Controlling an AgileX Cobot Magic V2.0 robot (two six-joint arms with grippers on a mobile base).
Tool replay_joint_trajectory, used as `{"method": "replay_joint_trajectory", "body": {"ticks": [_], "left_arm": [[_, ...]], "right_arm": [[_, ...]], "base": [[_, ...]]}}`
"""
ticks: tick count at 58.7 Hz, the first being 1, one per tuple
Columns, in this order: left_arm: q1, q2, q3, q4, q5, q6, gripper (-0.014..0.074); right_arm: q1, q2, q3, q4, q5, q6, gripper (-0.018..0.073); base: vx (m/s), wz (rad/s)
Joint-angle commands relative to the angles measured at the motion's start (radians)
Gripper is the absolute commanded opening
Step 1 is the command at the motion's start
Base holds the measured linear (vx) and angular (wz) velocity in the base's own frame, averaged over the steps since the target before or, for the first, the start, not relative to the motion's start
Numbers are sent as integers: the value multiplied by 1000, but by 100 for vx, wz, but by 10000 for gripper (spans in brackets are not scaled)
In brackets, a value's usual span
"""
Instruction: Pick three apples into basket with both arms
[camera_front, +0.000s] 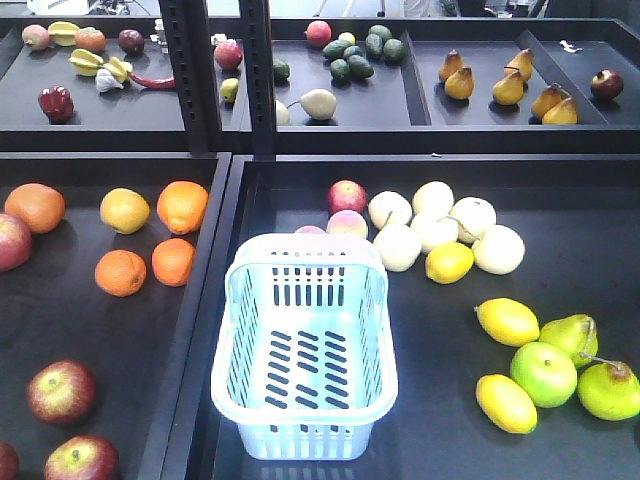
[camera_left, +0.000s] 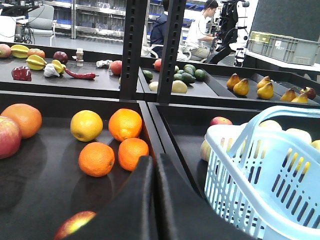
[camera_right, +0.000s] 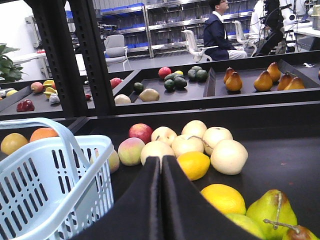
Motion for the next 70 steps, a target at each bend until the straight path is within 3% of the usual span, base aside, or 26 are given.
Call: {"method": "replay_joint_trajectory", "body": {"ticks": [1, 64, 70], "left_arm": [[-6, -13, -25, -3, -70, -6, -6], [-6, -13, -25, -5, -71, -7, -6], [-6, -13, -25, -71, -77, -24, -6]], "right_arm": [[-5, -12, 14, -6, -75, -5, -8], [-5, -12, 14, -6, -74, -5, -8], [-5, -12, 14, -6, -74, -5, -8]], "base": [[1, -2], [0, 0], [0, 0]]}}
